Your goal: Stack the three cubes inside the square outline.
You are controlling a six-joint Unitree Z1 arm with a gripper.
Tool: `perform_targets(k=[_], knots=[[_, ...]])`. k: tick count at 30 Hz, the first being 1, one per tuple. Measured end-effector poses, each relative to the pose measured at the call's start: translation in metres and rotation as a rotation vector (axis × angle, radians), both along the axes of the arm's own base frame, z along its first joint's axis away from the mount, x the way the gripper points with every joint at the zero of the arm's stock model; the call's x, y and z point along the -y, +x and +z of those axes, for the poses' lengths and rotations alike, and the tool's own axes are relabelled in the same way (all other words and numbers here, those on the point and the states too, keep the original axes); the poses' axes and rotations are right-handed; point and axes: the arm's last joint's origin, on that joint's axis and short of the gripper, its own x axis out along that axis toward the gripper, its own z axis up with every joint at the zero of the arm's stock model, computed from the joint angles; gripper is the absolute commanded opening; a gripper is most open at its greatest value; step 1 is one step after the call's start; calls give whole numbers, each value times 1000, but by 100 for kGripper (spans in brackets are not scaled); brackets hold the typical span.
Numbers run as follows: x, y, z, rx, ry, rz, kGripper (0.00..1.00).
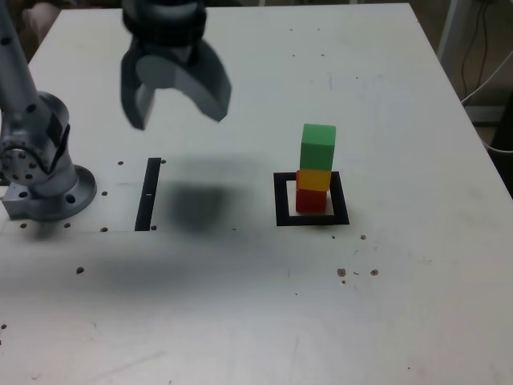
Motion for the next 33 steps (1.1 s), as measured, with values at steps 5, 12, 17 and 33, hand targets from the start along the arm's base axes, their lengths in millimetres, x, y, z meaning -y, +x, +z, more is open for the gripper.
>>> perform_targets(k=[5,12,17,33], knots=[[0,-16,-17,-3,-3,17,100],[2,-37,-50,11,-23,37,100],[3,-43,-64,23,-36,46,100],[4,-56,-81,15,-63,59,100]])
